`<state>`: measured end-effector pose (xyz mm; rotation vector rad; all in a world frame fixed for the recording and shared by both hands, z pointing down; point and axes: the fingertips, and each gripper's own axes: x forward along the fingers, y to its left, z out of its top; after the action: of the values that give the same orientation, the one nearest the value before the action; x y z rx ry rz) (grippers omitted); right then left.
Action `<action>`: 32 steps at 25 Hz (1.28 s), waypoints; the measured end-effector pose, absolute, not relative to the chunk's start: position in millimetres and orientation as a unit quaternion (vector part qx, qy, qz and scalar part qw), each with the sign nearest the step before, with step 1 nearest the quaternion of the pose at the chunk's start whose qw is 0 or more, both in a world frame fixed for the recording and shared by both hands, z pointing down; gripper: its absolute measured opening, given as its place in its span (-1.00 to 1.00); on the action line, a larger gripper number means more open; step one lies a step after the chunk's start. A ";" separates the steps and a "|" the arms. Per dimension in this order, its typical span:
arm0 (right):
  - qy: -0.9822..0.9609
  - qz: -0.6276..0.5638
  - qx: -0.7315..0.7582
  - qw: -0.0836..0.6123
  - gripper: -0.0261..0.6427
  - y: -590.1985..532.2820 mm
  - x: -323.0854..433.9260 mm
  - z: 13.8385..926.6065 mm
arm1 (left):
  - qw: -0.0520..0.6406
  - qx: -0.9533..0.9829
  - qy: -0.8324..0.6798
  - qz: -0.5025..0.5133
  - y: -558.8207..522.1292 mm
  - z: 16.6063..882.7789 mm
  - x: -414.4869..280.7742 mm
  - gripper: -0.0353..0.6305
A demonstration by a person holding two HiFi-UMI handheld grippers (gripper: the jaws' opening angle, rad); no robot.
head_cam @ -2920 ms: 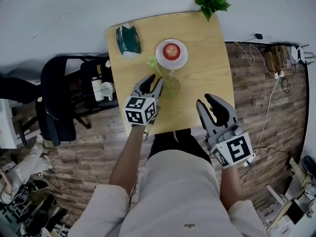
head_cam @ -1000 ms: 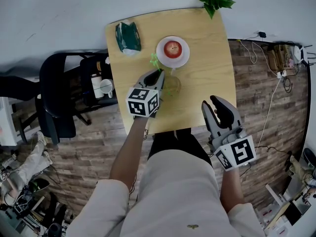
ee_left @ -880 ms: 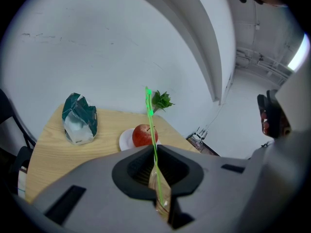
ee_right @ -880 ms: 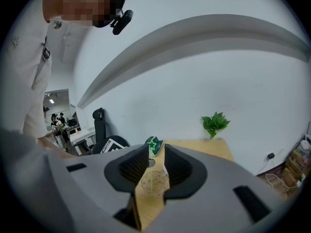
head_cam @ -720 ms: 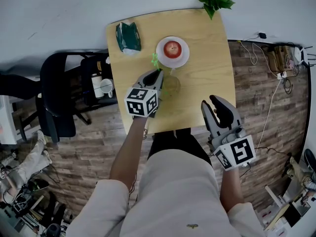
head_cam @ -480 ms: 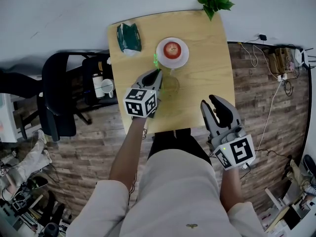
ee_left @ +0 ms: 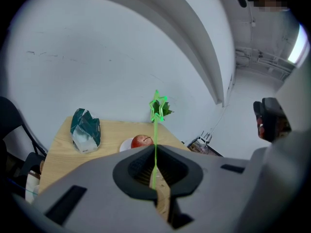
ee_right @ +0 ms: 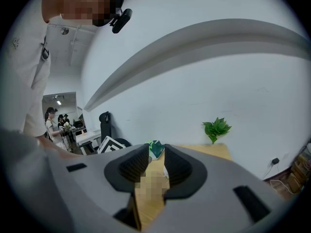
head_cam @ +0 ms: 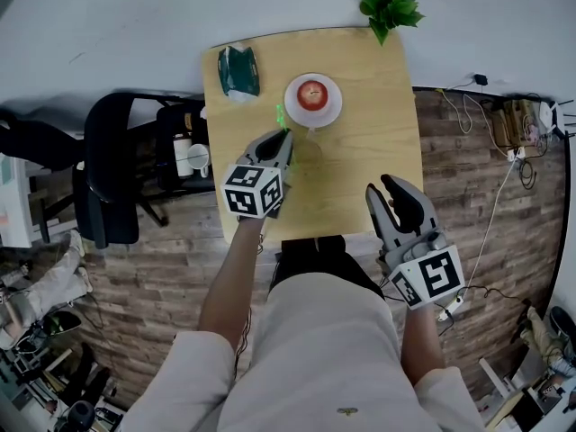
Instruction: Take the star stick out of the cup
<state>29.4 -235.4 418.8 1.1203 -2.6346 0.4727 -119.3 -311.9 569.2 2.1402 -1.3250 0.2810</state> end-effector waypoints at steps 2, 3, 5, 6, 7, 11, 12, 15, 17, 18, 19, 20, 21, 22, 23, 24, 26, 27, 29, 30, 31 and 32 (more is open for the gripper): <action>-0.904 0.160 0.379 0.116 -0.63 -233.0 33.8 416.1 | 0.295 0.805 -0.504 0.104 -309.0 563.3 -117.5 -0.85; -0.905 0.159 0.377 0.114 -0.62 -232.0 36.3 414.8 | 0.291 0.805 -0.507 0.103 -307.6 559.9 -116.5 -0.85; -0.908 0.156 0.373 0.110 -0.63 -229.8 41.6 412.2 | 0.285 0.804 -0.513 0.100 -304.6 553.0 -114.0 -0.85; -0.909 0.154 0.371 0.108 -0.63 -228.5 44.5 410.7 | 0.281 0.803 -0.516 0.099 -302.8 549.4 -112.3 -0.85; -0.911 0.153 0.369 0.105 -0.63 -227.1 47.5 409.2 | 0.278 0.803 -0.519 0.097 -300.7 545.4 -110.5 -0.86; -0.917 0.146 0.358 0.094 -0.63 -221.5 58.2 401.3 | 0.261 0.802 -0.530 0.088 -292.5 525.1 -102.7 -0.86; -0.919 0.145 0.355 0.091 -0.63 -220.3 60.6 399.1 | 0.257 0.802 -0.532 0.085 -290.5 519.0 -100.7 -0.86; -0.924 0.138 0.346 0.081 -0.63 -215.7 67.4 392.1 | 0.243 0.802 -0.541 0.073 -283.3 499.9 -94.2 -0.86; -0.928 0.133 0.340 0.075 -0.63 -210.0 71.4 387.3 | 0.234 0.803 -0.545 0.065 -275.4 486.8 -88.9 -0.86; -0.930 0.131 0.336 0.072 -0.63 -206.7 73.2 384.8 | 0.230 0.803 -0.546 0.061 -270.9 480.5 -85.9 -0.86; -0.932 0.128 0.333 0.069 -0.63 -203.9 75.0 382.4 | 0.225 0.804 -0.548 0.058 -266.6 474.4 -82.8 -0.86; -0.934 0.125 0.329 0.066 -0.63 -202.0 76.6 380.1 | 0.220 0.804 -0.550 0.056 -263.0 468.7 -79.9 -0.86; -0.936 0.122 0.325 0.063 -0.63 -201.0 78.3 377.8 | 0.216 0.804 -0.552 0.053 -260.2 463.3 -77.1 -0.86; -0.938 0.119 0.321 0.060 -0.63 -200.6 80.1 375.7 | 0.211 0.803 -0.555 0.051 -257.8 458.1 -74.7 -0.86; -0.939 0.117 0.318 0.058 -0.63 -200.2 82.0 373.8 | 0.207 0.802 -0.557 0.048 -255.1 453.1 -72.5 -0.86; -0.941 0.116 0.314 0.055 -0.63 -199.6 83.7 372.1 | 0.204 0.801 -0.561 0.046 -252.0 448.2 -70.7 -0.86; -0.944 0.113 0.306 0.051 -0.63 -197.8 86.3 369.5 | 0.197 0.798 -0.568 0.040 -244.7 438.6 -68.7 -0.86; -0.946 0.111 0.302 0.049 -0.63 -197.0 87.0 368.9 | 0.194 0.796 -0.572 0.035 -240.9 433.7 -68.5 -0.86; -0.948 0.110 0.295 0.048 -0.63 -195.4 87.0 370.0 | 0.189 0.792 -0.579 0.025 -233.2 425.0 -69.7 -0.86; -0.949 0.111 0.292 0.047 -0.63 -194.0 86.1 371.7 | 0.188 0.791 -0.583 0.021 -228.4 421.6 -70.7 -0.86; -0.950 0.113 0.289 0.047 -0.63 -192.2 84.7 373.8 | 0.187 0.789 -0.585 0.017 -223.0 418.7 -71.7 -0.86; -0.950 0.115 0.286 0.047 -0.63 -190.3 82.8 375.8 | 0.187 0.788 -0.587 0.013 -217.3 415.9 -72.5 -0.86</action>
<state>82.8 -190.3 375.8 0.8717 -2.8982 0.3509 -72.5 -217.3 415.9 2.2172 -1.6509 0.0379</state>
